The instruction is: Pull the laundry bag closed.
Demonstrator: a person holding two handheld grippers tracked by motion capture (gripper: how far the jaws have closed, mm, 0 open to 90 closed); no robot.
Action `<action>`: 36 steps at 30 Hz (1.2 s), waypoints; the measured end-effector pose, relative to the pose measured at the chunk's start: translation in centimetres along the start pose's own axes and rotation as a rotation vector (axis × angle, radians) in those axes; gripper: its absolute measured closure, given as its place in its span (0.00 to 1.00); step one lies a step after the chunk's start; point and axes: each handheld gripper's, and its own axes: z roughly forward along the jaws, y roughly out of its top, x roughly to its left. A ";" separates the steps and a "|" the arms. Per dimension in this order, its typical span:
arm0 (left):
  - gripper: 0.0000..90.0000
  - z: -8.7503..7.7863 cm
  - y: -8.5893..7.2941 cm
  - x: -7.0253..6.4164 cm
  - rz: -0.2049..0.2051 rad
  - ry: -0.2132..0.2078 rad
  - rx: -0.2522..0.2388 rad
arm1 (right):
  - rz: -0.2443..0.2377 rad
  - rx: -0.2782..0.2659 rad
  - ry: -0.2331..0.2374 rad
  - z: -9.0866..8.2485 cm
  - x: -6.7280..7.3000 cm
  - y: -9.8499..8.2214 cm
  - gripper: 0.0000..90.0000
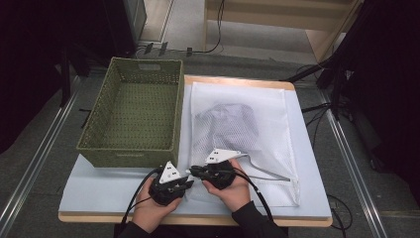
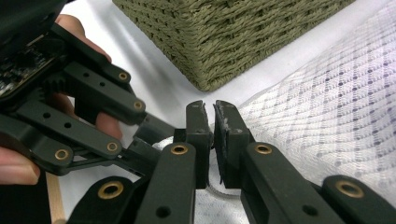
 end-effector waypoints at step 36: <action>0.70 -1.5 0.5 1.0 0.076 0.030 -0.187 | 0.026 -0.012 0.019 -0.6 -0.7 -0.7 0.94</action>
